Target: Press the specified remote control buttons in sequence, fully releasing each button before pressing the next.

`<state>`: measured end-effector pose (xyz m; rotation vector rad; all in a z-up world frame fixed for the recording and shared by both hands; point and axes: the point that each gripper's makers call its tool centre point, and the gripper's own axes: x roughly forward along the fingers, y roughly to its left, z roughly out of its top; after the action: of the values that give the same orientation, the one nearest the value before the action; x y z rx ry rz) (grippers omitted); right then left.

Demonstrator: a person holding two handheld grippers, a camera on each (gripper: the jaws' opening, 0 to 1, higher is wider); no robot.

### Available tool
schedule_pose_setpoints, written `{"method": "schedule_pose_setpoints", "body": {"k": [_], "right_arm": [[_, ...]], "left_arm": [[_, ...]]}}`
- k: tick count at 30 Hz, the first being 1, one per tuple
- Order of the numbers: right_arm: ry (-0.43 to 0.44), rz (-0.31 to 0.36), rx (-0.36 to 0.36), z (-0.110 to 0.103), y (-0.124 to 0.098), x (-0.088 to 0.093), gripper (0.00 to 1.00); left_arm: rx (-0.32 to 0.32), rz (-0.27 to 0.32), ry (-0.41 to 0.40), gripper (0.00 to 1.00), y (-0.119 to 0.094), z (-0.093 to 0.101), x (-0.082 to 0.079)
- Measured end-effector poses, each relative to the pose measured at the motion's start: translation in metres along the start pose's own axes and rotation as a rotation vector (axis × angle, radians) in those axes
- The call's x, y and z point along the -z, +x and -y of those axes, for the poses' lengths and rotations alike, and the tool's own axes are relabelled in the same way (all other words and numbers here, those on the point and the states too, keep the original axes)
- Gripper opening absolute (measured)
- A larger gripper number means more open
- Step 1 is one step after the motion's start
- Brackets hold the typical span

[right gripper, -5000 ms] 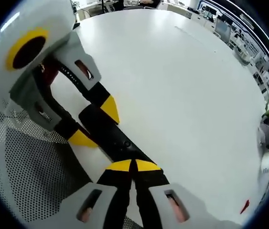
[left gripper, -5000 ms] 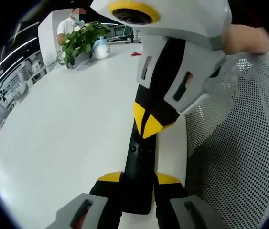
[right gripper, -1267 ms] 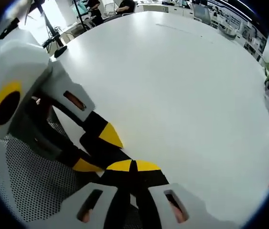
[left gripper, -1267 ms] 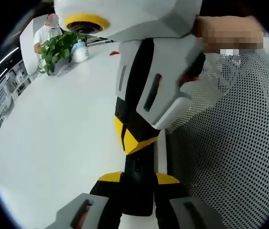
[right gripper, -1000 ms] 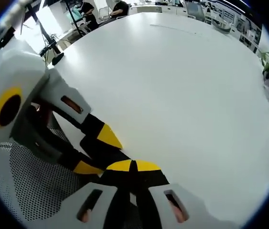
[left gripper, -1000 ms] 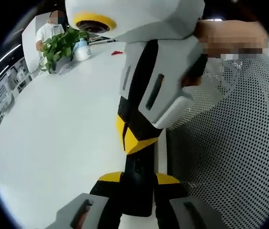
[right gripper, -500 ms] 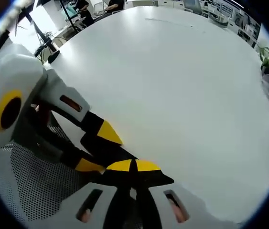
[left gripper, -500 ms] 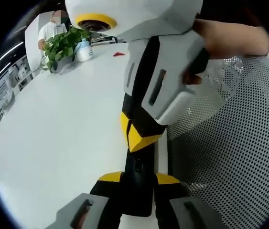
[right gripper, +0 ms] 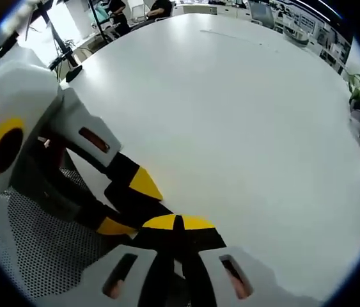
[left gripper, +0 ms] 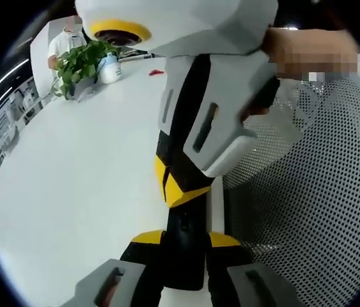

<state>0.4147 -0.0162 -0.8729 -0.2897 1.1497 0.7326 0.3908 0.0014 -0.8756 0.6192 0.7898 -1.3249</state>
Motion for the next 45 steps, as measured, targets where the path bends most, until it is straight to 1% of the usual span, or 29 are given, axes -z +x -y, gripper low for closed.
{"method": "schedule_pose_setpoints", "body": {"k": [2,3,7,9,10,11,12,28,31,33,34,35,36,37,41,43,45], "right_arm": [[0.014,0.001,-0.009,0.000,-0.001,0.000,0.00],[0.032,-0.013,-0.010,-0.001,-0.001,0.000,0.00],[0.043,-0.027,-0.013,-0.002,-0.003,0.002,0.00],[0.065,-0.044,-0.021,-0.001,-0.007,0.006,0.00],[0.084,-0.056,-0.028,-0.001,-0.009,0.008,0.00],[0.093,-0.050,-0.035,-0.001,-0.010,0.008,0.00],[0.103,-0.065,-0.048,-0.004,-0.011,0.010,0.00],[0.064,-0.080,-0.055,-0.010,-0.010,0.012,0.00],[0.033,-0.079,-0.050,-0.011,-0.010,0.012,0.00],[-0.038,-0.079,-0.039,-0.011,-0.010,0.011,0.00],[-0.067,-0.101,-0.064,-0.017,-0.009,0.015,0.00],[-0.080,-0.084,-0.041,-0.015,-0.009,0.013,0.00],[-0.126,-0.078,-0.029,-0.014,-0.009,0.013,0.00],[-0.152,-0.073,-0.024,-0.014,-0.009,0.013,0.00],[-0.249,-0.078,0.002,-0.015,-0.007,0.012,0.00],[-0.275,-0.076,0.004,-0.015,-0.007,0.012,0.00],[-0.282,-0.067,0.001,-0.015,-0.008,0.012,0.00]], "left_arm": [[-0.005,-0.001,0.007,0.24,0.000,0.000,0.000],[-0.008,-0.001,0.015,0.24,0.000,0.001,0.000],[-0.011,-0.004,0.020,0.24,0.000,0.000,0.001],[-0.010,-0.005,0.020,0.24,0.000,0.001,0.000],[-0.012,-0.007,0.022,0.24,0.000,0.000,0.000],[-0.013,-0.008,0.023,0.24,0.000,0.000,0.000],[-0.014,-0.010,0.026,0.24,0.000,0.000,0.000],[-0.013,-0.010,0.028,0.24,0.000,0.001,0.000],[-0.012,-0.011,0.030,0.24,0.000,0.000,0.000],[-0.011,-0.010,0.032,0.24,0.000,0.000,0.000],[-0.009,-0.008,0.029,0.25,0.000,0.001,0.000],[-0.008,-0.007,0.027,0.25,0.000,0.001,0.000],[-0.006,-0.004,0.025,0.25,0.000,0.001,0.000],[-0.005,-0.003,0.022,0.25,0.000,0.001,0.000],[-0.001,0.003,0.005,0.25,0.000,0.001,0.000],[0.001,0.004,-0.001,0.25,0.000,0.000,-0.001],[0.001,0.003,0.004,0.25,0.000,0.000,0.000]]}}
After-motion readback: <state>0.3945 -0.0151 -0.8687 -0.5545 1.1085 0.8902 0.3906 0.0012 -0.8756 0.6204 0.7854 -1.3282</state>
